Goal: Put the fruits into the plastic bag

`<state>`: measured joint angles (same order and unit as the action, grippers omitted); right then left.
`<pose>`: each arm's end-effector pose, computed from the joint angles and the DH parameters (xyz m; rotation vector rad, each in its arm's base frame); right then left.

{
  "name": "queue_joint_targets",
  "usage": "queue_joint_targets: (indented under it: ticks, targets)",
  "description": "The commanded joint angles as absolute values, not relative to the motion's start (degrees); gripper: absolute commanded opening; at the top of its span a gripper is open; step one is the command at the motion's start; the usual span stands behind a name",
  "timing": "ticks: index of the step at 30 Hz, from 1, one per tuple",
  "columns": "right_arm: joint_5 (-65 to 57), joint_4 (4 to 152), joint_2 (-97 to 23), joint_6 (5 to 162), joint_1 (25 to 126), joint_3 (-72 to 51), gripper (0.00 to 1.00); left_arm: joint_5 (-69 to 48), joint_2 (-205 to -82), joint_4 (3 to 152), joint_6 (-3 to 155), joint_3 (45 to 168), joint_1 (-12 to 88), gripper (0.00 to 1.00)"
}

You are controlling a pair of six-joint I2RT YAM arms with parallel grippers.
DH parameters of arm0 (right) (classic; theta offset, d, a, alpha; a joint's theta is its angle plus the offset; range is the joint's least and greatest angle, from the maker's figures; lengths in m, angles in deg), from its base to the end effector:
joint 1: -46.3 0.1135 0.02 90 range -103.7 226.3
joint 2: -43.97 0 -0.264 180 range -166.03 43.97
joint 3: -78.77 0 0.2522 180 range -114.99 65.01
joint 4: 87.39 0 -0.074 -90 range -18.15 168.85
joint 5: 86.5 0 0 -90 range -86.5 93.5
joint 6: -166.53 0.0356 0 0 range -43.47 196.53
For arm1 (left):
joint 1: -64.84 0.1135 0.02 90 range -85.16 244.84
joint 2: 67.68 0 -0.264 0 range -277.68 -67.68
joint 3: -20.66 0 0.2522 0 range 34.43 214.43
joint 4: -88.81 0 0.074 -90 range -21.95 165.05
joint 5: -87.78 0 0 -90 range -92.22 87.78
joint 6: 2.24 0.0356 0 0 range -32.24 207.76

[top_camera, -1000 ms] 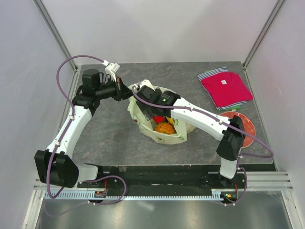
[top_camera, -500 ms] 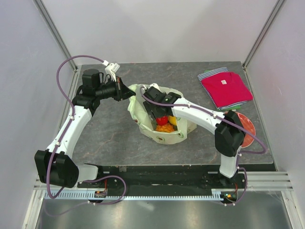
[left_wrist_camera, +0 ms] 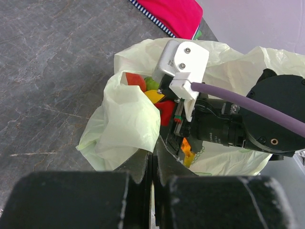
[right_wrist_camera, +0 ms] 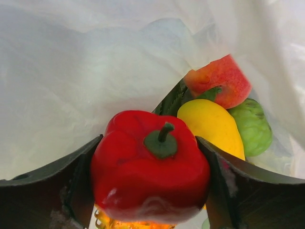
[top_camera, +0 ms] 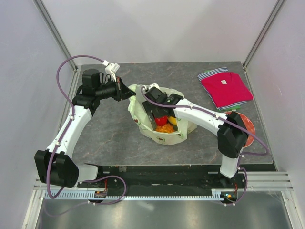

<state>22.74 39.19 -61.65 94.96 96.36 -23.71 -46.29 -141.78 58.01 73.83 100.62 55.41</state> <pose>0.2672 0.3008 0.2641 -0.5536 2.4169 0.0716 0.2809 -0.0718 0.3512 0.4276 1.9735 -1.0274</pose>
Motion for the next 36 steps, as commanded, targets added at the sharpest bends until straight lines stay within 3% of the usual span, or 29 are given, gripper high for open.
queue_joint_targets:
  ticks: [1,6,11,27,36]
  targets:
    - [21.1,42.3,-56.0,93.7,96.5,-22.7,0.84,-47.3,-141.2,59.4,73.3,100.9,55.7,0.02]
    - [20.5,43.7,-52.7,92.4,96.7,-21.6,0.96,-47.3,-141.2,59.5,73.3,100.8,55.6,0.02]
    - [19.7,45.2,-50.7,90.0,98.0,-21.9,0.98,-47.2,-141.2,59.5,73.3,100.8,55.6,0.02]
    - [8.1,64.2,-30.9,87.3,101.9,-18.0,0.86,-46.9,-141.1,59.3,73.4,100.8,55.6,0.01]
    - [23.9,44.1,-19.5,90.6,101.9,-20.2,0.82,-46.4,-141.2,59.1,73.6,100.9,55.7,0.02]
